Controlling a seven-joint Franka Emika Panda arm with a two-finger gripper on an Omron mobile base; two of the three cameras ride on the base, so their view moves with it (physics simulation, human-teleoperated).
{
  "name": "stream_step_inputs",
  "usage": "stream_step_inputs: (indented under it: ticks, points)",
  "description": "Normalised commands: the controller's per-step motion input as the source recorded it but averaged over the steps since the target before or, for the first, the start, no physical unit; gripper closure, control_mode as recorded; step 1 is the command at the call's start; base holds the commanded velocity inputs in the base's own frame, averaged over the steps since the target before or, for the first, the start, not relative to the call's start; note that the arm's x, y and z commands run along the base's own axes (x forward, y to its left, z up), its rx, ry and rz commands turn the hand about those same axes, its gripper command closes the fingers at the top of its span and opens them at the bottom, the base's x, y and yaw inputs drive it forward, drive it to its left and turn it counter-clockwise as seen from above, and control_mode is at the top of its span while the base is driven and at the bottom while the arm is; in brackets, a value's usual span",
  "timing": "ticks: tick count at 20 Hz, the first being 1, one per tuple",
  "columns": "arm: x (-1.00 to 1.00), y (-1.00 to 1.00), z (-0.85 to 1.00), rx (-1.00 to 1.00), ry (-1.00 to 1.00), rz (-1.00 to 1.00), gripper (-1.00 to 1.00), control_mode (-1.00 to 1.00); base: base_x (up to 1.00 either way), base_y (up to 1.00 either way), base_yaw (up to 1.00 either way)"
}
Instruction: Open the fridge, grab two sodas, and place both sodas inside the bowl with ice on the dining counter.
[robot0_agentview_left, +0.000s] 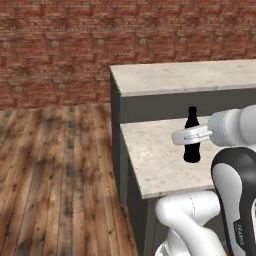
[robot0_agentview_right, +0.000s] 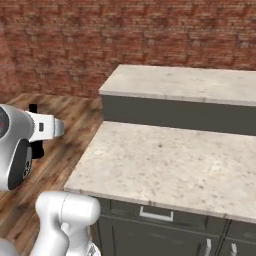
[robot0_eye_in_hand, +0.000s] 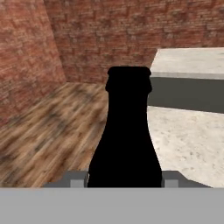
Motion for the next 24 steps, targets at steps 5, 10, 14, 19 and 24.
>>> stream_step_inputs:
  ticks: [5,10,14,19,24]
  points:
    - [0.0,0.0,0.0,0.0,0.0,0.0,1.0,1.0,0.13,1.0,-0.08]
    - [0.0,0.0,0.0,0.0,0.0,0.0,1.0,1.0,0.63,1.0,-0.22]
    - [0.0,0.0,0.0,0.0,0.0,0.0,1.0,1.0,0.96,0.96,-0.33]
    - [0.0,0.0,0.0,0.0,0.0,0.0,1.0,1.0,1.0,0.76,-0.43]
    - [0.0,0.0,0.0,0.0,0.0,0.0,1.0,1.0,0.94,0.61,-0.52]
